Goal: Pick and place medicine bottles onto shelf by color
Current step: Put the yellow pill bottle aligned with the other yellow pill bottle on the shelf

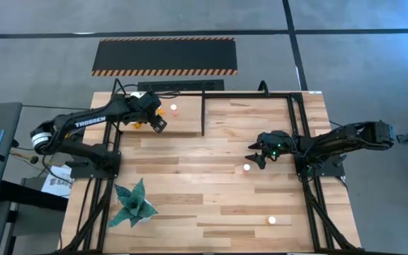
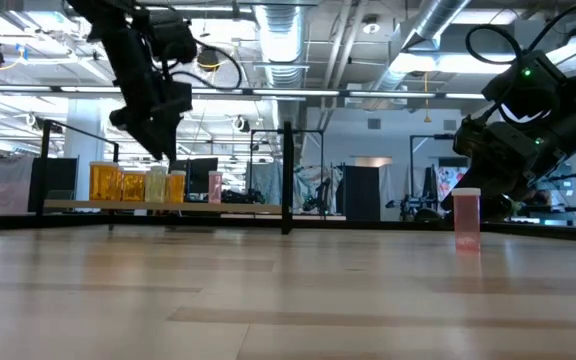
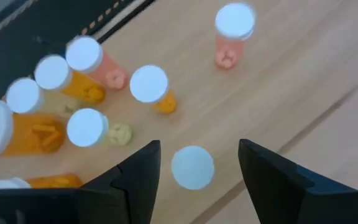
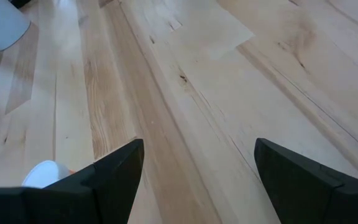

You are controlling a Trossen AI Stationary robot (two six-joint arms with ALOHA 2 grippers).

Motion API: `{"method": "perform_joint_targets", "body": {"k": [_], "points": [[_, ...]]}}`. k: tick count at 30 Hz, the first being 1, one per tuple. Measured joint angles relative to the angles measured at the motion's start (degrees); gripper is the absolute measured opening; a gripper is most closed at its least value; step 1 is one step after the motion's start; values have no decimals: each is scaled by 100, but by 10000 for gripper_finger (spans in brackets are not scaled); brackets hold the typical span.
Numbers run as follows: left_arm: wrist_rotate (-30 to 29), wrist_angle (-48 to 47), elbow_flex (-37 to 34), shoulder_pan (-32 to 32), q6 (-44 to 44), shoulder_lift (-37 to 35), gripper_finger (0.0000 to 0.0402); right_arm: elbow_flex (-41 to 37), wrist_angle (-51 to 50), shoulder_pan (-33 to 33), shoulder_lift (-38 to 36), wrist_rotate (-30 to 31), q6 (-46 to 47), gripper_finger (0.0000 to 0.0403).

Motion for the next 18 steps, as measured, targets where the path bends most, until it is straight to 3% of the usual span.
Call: {"method": "perform_joint_targets", "body": {"k": [18], "points": [[-92, 116, -192, 13, -81, 329, 189, 0, 0, 1, -1, 0, 0, 327]]}}
